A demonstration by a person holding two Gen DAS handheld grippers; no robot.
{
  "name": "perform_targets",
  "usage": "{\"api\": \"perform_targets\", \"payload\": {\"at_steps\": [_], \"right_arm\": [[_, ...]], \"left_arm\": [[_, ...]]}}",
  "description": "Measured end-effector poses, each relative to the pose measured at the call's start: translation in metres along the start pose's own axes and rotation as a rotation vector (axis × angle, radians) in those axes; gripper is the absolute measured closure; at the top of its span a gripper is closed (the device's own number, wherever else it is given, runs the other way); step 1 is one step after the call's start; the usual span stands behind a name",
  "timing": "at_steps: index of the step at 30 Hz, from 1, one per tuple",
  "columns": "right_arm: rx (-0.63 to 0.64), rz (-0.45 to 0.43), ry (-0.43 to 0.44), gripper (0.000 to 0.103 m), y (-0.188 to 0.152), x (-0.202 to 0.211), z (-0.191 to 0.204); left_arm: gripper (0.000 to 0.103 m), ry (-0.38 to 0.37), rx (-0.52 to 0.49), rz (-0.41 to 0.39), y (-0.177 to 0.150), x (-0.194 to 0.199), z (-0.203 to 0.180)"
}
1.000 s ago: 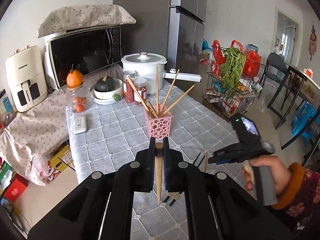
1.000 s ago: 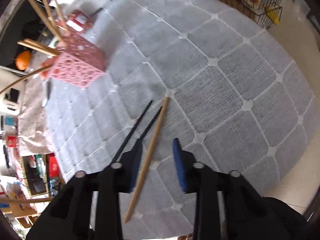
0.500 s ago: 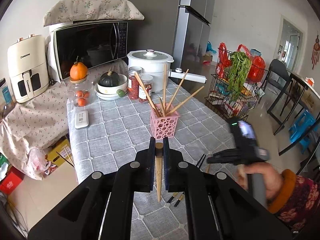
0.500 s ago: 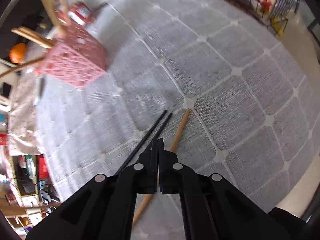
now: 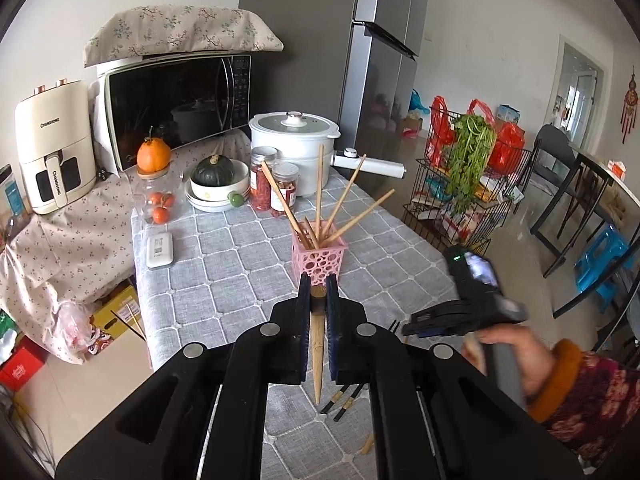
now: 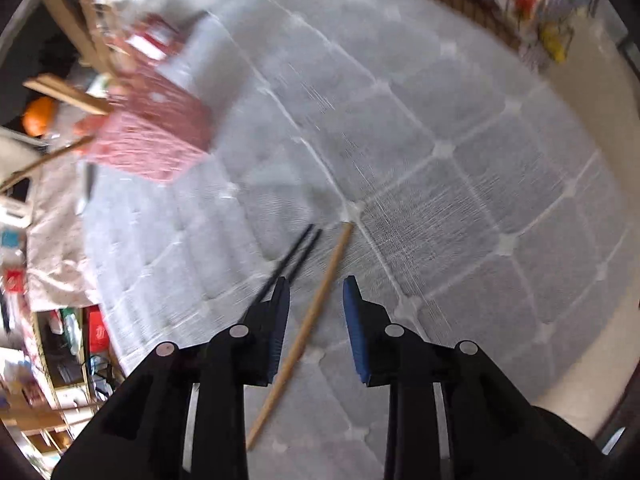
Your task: Organize utensils
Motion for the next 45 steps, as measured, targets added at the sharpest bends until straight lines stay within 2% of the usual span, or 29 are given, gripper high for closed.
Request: {"api": "perform_targets", "payload": {"at_steps": [2, 3, 5, 6, 12, 18, 21, 25, 29, 35, 40, 44, 45], "right_arm": [[-0.017, 0.006, 0.002, 0.074, 0.003, -0.009, 0.000], [-0.012, -0.019, -0.010, 0.074, 0.007, -0.007, 0.002], [-0.011, -0.021, -0.025, 0.086, 0.010, -0.008, 0.002], [-0.004, -0.017, -0.009, 0.095, 0.010, -0.009, 0.003], [0.051, -0.110, 0.077, 0.098, 0.000, 0.024, 0.008], [0.197, -0.302, 0.151, 0.098, -0.025, 0.129, 0.027], [0.249, -0.384, 0.179, 0.098, -0.027, 0.178, 0.033], [0.303, -0.519, 0.212, 0.098, -0.023, 0.254, 0.044], [0.318, -0.632, 0.225, 0.098, -0.011, 0.308, 0.060], [0.342, -0.752, 0.285, 0.098, 0.019, 0.379, 0.094], [0.386, -0.780, 0.273, 0.098, 0.042, 0.392, 0.120], [0.394, -0.760, 0.244, 0.098, 0.061, 0.368, 0.134], [0.394, -0.748, 0.233, 0.098, 0.067, 0.357, 0.137]], "left_arm": [[0.097, -0.005, 0.002, 0.003, 0.000, -0.003, 0.002], [0.097, -0.008, 0.004, 0.003, -0.001, -0.003, 0.003], [0.097, -0.019, 0.011, 0.003, 0.000, -0.004, 0.005], [0.097, -0.032, 0.018, 0.004, 0.000, -0.005, 0.006], [0.097, -0.114, 0.046, 0.022, 0.001, -0.003, 0.006], [0.097, -0.122, 0.048, 0.011, 0.006, 0.006, 0.002], [0.097, -0.121, 0.041, -0.015, 0.019, 0.015, -0.005], [0.097, -0.121, 0.040, -0.078, 0.053, 0.032, -0.013], [0.097, -0.113, 0.066, -0.175, 0.099, 0.046, -0.017], [0.097, -0.053, 0.102, -0.277, 0.163, 0.039, -0.015], [0.097, 0.012, 0.123, -0.278, 0.194, -0.007, -0.005], [0.095, 0.045, 0.141, -0.248, 0.197, -0.052, 0.003], [0.084, 0.023, 0.152, -0.212, 0.194, -0.067, 0.006]]}}
Point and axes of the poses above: each gripper's, at about its wrist camera, not at the fingertips, and x roughly against the way its jaws point, z to its left, y to its top, the point moved 8 cm from there along -x, roughly the way its jaws point, and after that the axes turned 8 degrees about z, right-handed, at the moved point
